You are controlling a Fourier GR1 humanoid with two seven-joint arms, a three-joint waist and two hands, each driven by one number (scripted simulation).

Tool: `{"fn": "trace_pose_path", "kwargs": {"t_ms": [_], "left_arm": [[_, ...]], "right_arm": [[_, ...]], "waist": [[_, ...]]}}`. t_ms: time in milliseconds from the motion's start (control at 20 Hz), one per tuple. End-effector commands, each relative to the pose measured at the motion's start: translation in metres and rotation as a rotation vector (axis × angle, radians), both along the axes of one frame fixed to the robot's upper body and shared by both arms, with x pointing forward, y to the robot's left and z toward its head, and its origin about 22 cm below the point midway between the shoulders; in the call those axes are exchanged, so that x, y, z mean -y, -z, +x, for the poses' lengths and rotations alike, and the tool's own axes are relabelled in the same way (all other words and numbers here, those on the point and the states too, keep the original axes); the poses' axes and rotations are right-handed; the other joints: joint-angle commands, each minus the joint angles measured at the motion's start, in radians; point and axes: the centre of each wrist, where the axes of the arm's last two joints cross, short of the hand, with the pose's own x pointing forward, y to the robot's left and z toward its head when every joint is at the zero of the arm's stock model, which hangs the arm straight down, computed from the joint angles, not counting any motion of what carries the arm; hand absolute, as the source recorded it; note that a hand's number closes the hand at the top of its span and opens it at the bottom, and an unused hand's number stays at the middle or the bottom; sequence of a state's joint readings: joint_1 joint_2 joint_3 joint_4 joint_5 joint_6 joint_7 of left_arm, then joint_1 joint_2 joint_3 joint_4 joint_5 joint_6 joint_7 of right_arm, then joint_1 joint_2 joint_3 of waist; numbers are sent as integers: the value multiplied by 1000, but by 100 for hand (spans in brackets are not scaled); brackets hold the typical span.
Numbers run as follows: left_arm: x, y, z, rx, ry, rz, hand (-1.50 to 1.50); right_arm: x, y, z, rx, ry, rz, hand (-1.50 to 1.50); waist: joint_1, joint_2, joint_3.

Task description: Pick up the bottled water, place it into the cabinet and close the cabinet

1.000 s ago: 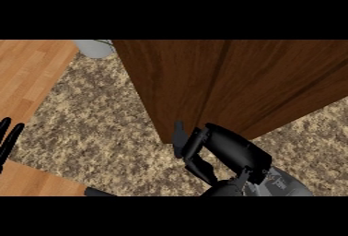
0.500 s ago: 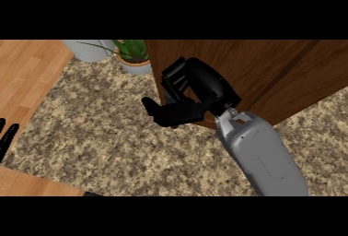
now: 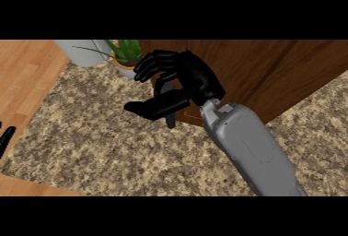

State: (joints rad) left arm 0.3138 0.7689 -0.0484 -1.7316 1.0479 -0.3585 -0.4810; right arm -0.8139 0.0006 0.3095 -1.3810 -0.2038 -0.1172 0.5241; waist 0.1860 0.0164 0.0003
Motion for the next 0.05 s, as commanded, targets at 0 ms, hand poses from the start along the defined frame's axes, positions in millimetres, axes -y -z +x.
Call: {"fn": "trace_pose_path", "kwargs": {"t_ms": [0], "left_arm": [[-1,3,-2,6,-4,-12,-150]], "right_arm": [[-1,-22,35,33,155,74,-150]], "waist": [[6,29,-4]]}}
